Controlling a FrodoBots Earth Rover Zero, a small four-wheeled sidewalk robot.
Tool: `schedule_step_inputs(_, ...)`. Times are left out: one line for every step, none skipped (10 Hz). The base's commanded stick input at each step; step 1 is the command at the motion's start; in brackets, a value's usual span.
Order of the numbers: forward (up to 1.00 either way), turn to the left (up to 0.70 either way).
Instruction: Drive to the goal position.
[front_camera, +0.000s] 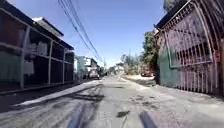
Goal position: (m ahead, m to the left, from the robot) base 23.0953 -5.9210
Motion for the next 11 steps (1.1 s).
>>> schedule_step_inputs(0.85,0.0)
schedule_step_inputs(0.85,0.0)
schedule_step_inputs(0.85,0.0)
schedule_step_inputs(0.85,0.0)
schedule_step_inputs(0.85,0.0)
schedule_step_inputs(0.85,0.0)
schedule_step_inputs(0.85,0.0)
schedule_step_inputs(0.54,0.0)
schedule_step_inputs(0.1,0.0)
schedule_step_inputs(0.0,0.0)
schedule_step_inputs(0.31,0.0)
